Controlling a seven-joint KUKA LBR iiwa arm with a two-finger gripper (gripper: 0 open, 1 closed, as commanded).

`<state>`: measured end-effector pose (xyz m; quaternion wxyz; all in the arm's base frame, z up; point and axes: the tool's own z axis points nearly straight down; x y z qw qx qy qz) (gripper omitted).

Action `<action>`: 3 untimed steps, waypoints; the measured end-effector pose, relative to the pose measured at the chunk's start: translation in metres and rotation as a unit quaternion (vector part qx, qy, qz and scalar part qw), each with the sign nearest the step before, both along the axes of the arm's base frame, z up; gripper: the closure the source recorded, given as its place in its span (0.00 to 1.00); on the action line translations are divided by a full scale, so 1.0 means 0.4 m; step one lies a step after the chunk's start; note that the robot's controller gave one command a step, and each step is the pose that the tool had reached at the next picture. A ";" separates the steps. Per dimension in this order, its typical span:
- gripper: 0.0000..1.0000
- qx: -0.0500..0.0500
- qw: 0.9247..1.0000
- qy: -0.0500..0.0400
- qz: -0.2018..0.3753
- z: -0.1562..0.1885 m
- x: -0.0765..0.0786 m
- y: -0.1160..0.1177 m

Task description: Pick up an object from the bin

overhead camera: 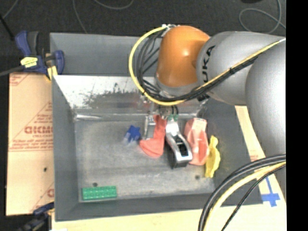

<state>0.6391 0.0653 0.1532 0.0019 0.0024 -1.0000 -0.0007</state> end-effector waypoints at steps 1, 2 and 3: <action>0.00 0.000 1.000 -0.004 0.000 0.014 0.004 0.000; 0.00 0.000 0.997 -0.003 -0.081 -0.056 -0.027 0.041; 0.00 0.000 0.997 -0.004 -0.076 -0.036 -0.036 0.060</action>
Offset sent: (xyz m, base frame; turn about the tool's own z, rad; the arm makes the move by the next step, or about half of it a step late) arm -0.0171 0.0251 -0.0341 0.2142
